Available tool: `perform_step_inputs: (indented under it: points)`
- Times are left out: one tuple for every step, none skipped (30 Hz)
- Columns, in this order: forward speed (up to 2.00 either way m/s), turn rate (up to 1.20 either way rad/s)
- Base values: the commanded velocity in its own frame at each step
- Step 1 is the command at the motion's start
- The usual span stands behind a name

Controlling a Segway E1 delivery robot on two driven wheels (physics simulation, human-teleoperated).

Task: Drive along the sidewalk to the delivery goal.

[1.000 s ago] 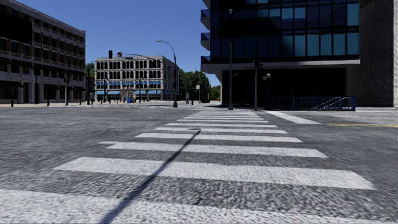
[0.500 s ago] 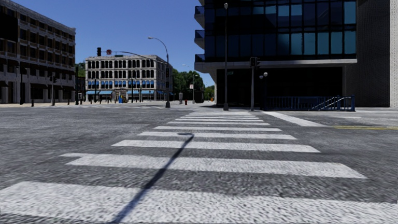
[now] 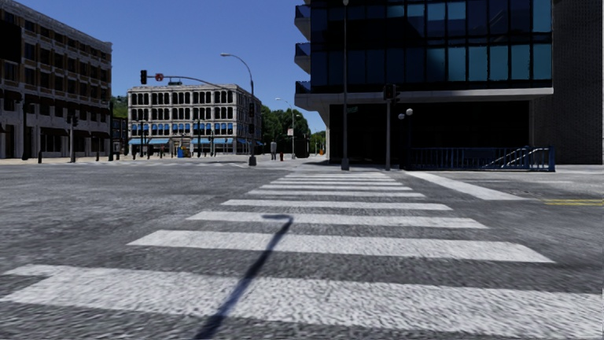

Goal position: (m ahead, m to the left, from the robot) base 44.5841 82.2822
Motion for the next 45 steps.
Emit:
perform_step_inputs:
  points:
    - [2.0,0.0]
    - [2.0,0.0]
    - [2.0,0.0]
    - [2.0,0.0]
    - [2.0,0.0]
    - [2.0,0.0]
    - [2.0,0.0]
    - [2.0,0.0]
    - [2.0,0.0]
    - [2.0,0.0]
    - [2.0,0.0]
    - [2.0,0.0]
    - [2.0,0.0]
    - [2.0,0.0]
    - [2.0,0.0]
    - [2.0,0.0]
    - [2.0,0.0]
    - [2.0,0.0]
    - [2.0,0.0]
    - [2.0,0.0]
    - [2.0,0.0]
    - [2.0,0.0]
    - [2.0,0.0]
    - [2.0,0.0]
    - [2.0,0.0]
    - [2.0,-0.04]
    - [2.0,-0.15]
    - [2.0,-0.19]
    - [2.0,-0.2]
    - [2.0,-0.2]
    - [2.0,-0.2]
    - [2.0,-0.2]
    - [2.0,-0.21]
    - [2.0,-0.21]
    - [2.0,-0.21]
    - [2.0,-0.21]
    - [2.0,-0.21]
    - [2.0,-0.21]
    - [2.0,-0.21]
    - [2.0,-0.21]
    - [2.0,-0.21]
    - [2.0,-0.21]
    - [2.0,-0.21]
    - [2.0,-0.21]
    - [2.0,-0.21]
